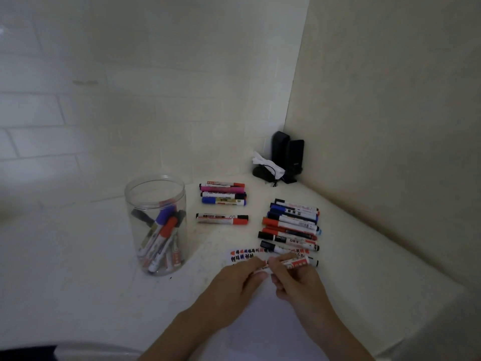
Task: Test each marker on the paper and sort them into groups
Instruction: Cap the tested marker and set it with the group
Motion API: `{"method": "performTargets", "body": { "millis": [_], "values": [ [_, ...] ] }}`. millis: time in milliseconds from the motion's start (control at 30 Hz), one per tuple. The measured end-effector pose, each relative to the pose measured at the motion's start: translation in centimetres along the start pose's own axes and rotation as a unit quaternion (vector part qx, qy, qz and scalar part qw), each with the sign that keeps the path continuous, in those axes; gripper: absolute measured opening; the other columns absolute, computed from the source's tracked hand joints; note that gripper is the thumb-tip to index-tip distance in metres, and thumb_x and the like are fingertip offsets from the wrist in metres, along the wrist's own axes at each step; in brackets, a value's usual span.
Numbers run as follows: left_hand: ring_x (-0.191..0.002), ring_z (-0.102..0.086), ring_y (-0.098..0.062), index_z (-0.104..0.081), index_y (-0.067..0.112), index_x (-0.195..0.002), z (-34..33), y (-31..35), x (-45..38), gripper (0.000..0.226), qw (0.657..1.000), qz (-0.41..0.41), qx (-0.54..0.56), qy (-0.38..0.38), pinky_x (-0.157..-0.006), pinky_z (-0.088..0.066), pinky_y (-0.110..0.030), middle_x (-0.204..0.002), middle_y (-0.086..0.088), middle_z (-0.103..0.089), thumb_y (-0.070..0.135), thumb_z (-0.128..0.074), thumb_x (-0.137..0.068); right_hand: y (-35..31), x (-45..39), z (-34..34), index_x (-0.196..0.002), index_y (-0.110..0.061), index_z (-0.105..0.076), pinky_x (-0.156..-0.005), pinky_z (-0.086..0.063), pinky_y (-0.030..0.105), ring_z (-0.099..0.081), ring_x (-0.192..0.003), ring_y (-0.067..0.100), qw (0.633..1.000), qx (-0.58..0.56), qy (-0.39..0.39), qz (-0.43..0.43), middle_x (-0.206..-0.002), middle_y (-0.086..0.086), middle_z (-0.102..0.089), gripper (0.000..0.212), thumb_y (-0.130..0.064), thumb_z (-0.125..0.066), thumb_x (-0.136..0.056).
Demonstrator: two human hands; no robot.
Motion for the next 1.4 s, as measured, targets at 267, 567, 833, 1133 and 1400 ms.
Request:
{"method": "performTargets", "body": {
  "millis": [267,567,833,1133,1400],
  "values": [
    [-0.070,-0.058,-0.009,-0.070,0.013,-0.094,2.8,-2.1,0.5,0.009,0.939,0.165,0.293,0.071,-0.068,-0.047,-0.017,-0.074,0.003,-0.066,0.019,-0.065,-0.089,-0.1,0.2,1.3,-0.095,-0.008,-0.076,-0.057,-0.040,0.025,-0.050,-0.063,0.015,0.991,-0.091,-0.070,-0.065,-0.069,0.006,-0.057,0.020,-0.020,-0.071,-0.080],
    [-0.103,-0.063,-0.020,-0.067,0.019,-0.111,1.6,-0.9,0.1,0.026,0.917,0.173,0.355,0.059,-0.095,-0.050,-0.034,-0.105,-0.001,-0.071,0.030,-0.048,-0.097,-1.8,0.3,-1.5,-0.100,-0.016,-0.070,-0.060,-0.046,0.014,-0.062,-0.064,0.007,0.963,0.199,-0.180,0.005,-0.071,-0.003,-0.067,0.028,-0.037,-0.051,-0.097],
    [-0.096,-0.064,-0.026,-0.069,0.004,-0.094,0.4,-0.5,0.2,0.025,0.778,0.205,0.561,0.194,-0.084,-0.053,-0.029,-0.092,-0.014,-0.070,0.022,-0.051,-0.092,-1.8,1.3,-1.7,-0.087,-0.034,-0.067,-0.051,-0.034,0.013,-0.047,-0.051,0.003,0.942,0.298,-0.059,0.142,-0.056,-0.015,-0.055,0.019,-0.041,-0.051,-0.094],
    [-0.103,-0.065,-0.011,-0.069,0.016,-0.104,3.1,-3.7,-0.6,0.022,0.843,0.251,0.429,0.208,-0.094,-0.047,-0.030,-0.101,0.004,-0.072,0.031,-0.059,-0.090,-0.5,1.5,3.0,-0.091,-0.040,-0.064,-0.056,-0.040,0.015,-0.055,-0.060,0.003,0.902,0.405,0.026,0.147,-0.064,-0.010,-0.058,0.013,-0.032,-0.056,-0.096],
    [-0.084,-0.064,0.005,-0.068,0.027,-0.095,1.5,-5.1,-1.7,0.008,0.934,0.238,0.209,0.167,-0.075,-0.047,-0.011,-0.094,0.012,-0.071,0.025,-0.067,-0.088,-2.1,-1.7,3.2,-0.116,-0.026,-0.066,-0.075,-0.060,0.032,-0.073,-0.084,0.020,0.989,0.127,-0.015,0.079,-0.115,0.011,-0.066,0.026,-0.016,-0.047,-0.099]
  ]
}}
Point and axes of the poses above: each hand's wrist, its own x-axis away from the middle knuckle, its own z-axis out of the back of the hand, y = z × x, the point moved 5 cm from there along -x, towards the middle knuckle
